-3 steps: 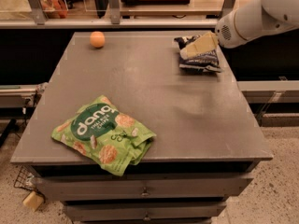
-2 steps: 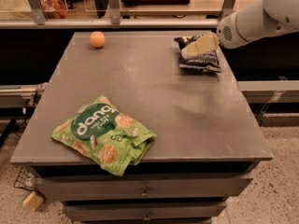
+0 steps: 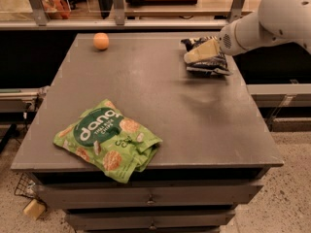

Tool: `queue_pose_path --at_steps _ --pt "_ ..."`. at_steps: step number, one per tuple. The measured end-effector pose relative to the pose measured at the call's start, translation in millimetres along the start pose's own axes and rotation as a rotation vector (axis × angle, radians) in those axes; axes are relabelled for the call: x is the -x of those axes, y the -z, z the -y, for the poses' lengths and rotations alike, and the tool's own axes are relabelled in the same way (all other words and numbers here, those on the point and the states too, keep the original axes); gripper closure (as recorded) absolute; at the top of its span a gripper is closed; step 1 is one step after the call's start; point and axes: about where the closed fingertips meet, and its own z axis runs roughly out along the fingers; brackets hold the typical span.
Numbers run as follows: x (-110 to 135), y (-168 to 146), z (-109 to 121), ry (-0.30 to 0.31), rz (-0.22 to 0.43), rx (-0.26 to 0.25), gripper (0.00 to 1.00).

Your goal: Move blue chip bag near green rice chip bag

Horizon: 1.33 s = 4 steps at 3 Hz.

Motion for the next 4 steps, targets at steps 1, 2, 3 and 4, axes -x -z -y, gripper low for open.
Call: queue_pose_path --at_steps 1,2,3,4 --pt "-5.8 -13.2 2.8 -0.015 -0.023 -0.004 0.0" --pt "-4.4 -16.8 6.4 -0.025 -0.02 0.0 0.15" --pt "-2.3 -16.5 9.1 -0.03 -0.014 0.003 0.38" --pt "-10.5 -20.9 12.5 -0.034 -0.031 0.0 0.62"
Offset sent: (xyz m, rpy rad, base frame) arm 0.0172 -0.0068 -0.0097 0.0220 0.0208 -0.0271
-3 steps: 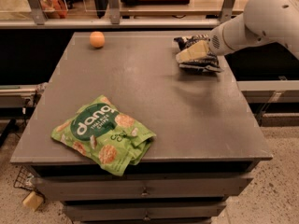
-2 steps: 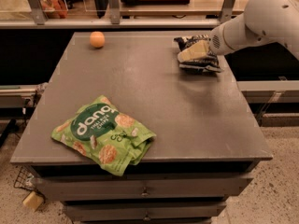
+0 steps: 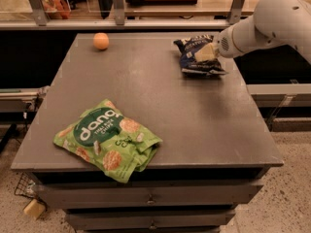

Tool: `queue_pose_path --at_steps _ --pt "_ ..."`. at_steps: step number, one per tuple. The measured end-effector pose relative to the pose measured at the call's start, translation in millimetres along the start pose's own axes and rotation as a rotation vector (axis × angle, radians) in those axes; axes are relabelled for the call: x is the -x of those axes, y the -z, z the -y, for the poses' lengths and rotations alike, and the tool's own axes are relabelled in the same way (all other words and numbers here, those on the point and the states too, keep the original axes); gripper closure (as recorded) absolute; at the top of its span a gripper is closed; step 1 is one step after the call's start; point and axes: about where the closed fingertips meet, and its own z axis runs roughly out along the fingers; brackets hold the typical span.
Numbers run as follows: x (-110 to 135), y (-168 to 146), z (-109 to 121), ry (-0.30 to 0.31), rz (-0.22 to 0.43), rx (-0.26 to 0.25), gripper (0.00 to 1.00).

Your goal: Move blue chip bag near green rice chip bag

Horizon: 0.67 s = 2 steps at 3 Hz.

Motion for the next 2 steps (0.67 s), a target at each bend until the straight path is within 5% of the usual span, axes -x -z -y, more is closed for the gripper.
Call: queue_pose_path --at_steps 1,2 --pt "2 5 3 0.008 0.0 0.004 0.93" --pt "24 32 -14 0.049 0.022 0.058 1.0"
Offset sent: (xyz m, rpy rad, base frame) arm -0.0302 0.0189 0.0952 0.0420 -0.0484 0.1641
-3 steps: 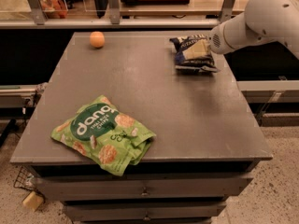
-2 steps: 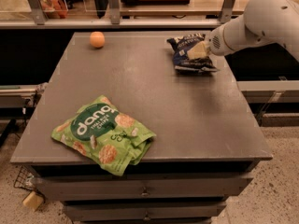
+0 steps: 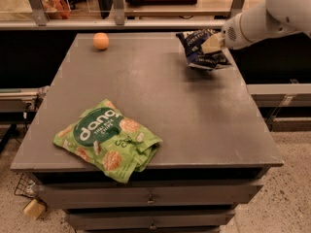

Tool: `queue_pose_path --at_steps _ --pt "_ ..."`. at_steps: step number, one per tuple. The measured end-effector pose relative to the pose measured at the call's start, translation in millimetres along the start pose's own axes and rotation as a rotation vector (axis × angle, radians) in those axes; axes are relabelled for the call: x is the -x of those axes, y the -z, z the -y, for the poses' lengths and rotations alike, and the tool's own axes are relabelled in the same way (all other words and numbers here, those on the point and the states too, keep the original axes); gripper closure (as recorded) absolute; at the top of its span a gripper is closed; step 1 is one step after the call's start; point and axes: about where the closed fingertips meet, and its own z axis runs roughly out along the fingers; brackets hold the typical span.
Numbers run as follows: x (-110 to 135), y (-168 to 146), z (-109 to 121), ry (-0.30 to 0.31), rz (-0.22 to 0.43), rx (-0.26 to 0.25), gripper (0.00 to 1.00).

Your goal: Move blue chip bag near green rice chip bag

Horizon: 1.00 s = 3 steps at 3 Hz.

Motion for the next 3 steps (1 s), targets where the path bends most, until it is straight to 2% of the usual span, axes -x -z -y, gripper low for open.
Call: queue_pose_path --at_steps 1,2,3 --pt "17 39 -31 0.066 0.009 0.104 1.0" --pt "-11 72 -79 0.138 -0.084 0.267 1.0" --pt "-48 88 -125 0.196 -0.166 0.41 1.0"
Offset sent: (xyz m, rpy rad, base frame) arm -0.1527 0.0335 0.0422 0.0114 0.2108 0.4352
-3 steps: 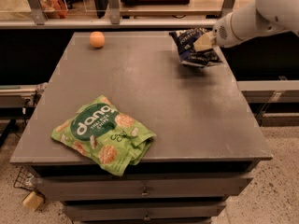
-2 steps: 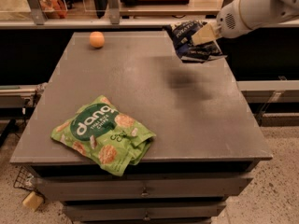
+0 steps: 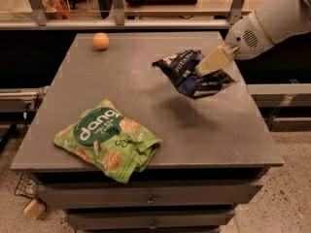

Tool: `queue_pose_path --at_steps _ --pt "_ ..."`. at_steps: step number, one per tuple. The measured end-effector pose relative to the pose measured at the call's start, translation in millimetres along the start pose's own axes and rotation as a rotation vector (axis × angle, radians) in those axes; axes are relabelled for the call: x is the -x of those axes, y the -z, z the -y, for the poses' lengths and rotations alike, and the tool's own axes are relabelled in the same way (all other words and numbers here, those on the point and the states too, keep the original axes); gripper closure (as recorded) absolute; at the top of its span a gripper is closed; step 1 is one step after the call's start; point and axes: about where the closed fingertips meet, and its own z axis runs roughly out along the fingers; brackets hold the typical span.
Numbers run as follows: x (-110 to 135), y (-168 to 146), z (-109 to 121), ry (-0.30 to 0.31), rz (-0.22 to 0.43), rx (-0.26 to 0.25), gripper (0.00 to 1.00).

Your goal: Move blue chip bag near green rice chip bag

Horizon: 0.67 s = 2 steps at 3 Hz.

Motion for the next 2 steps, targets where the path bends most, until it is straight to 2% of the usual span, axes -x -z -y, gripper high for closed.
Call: queue_pose_path --at_steps 2 --pt "-3 -19 -59 0.057 -0.018 0.162 1.0"
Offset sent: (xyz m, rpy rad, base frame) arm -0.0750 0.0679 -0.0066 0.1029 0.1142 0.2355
